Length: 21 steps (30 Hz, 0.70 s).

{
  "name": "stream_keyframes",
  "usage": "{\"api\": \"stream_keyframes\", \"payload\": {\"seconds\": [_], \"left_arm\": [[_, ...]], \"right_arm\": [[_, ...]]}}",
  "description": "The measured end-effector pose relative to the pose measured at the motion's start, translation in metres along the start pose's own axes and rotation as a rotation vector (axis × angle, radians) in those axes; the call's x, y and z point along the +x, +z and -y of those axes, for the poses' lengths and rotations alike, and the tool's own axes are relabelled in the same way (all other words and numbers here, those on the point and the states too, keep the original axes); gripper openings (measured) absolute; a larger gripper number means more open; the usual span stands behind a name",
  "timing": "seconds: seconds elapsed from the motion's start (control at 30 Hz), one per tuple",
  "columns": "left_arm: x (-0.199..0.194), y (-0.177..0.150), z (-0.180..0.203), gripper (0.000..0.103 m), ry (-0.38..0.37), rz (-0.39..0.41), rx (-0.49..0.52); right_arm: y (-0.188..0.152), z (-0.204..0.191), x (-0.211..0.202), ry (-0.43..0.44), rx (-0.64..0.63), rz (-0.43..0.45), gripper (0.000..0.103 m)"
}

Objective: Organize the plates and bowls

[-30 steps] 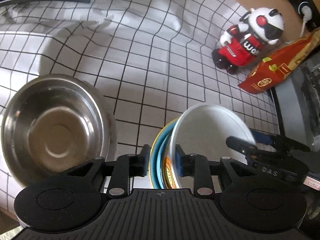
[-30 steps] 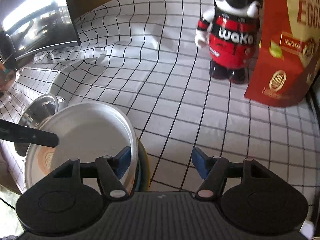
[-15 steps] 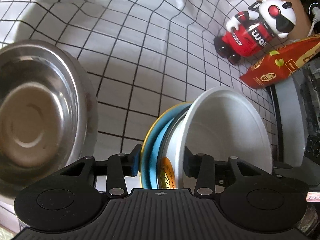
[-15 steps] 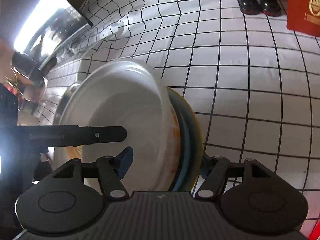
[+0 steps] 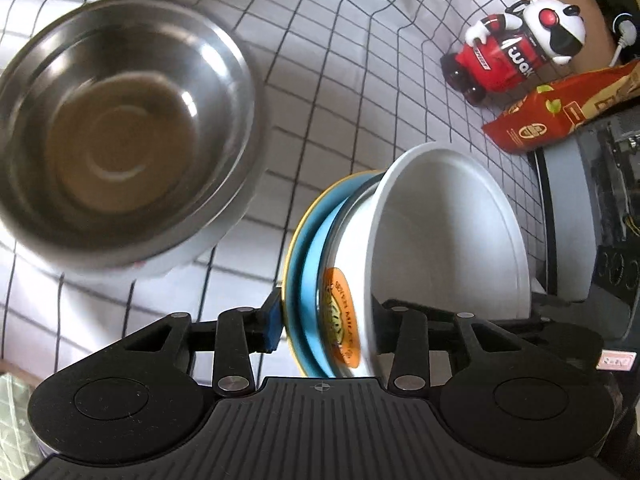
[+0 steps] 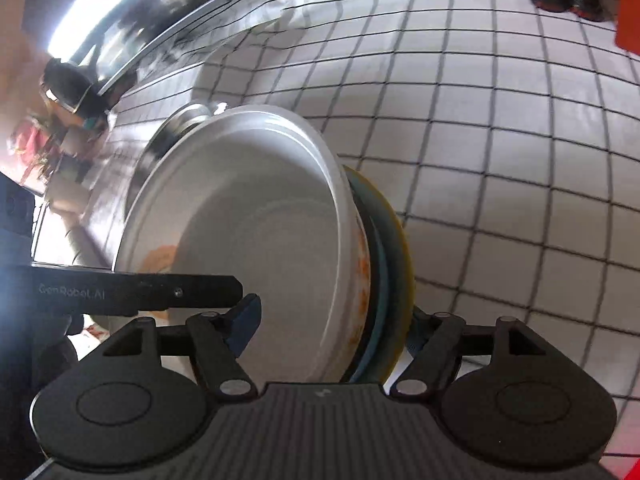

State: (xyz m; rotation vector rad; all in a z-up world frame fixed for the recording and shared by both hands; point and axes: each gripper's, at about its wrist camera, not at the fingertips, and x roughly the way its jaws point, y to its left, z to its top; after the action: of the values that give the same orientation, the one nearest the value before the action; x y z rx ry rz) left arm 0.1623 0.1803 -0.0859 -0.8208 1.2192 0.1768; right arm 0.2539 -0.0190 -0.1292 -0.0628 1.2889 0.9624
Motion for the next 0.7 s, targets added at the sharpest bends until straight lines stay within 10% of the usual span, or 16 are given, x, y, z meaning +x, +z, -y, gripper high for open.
{"api": "stream_keyframes", "payload": {"seconds": [0.7], "left_arm": [[-0.001,0.022,-0.011,0.039,0.017,0.025,-0.045]], "right_arm": [[0.029,-0.002,0.013,0.025,0.067,-0.030,0.074]]}}
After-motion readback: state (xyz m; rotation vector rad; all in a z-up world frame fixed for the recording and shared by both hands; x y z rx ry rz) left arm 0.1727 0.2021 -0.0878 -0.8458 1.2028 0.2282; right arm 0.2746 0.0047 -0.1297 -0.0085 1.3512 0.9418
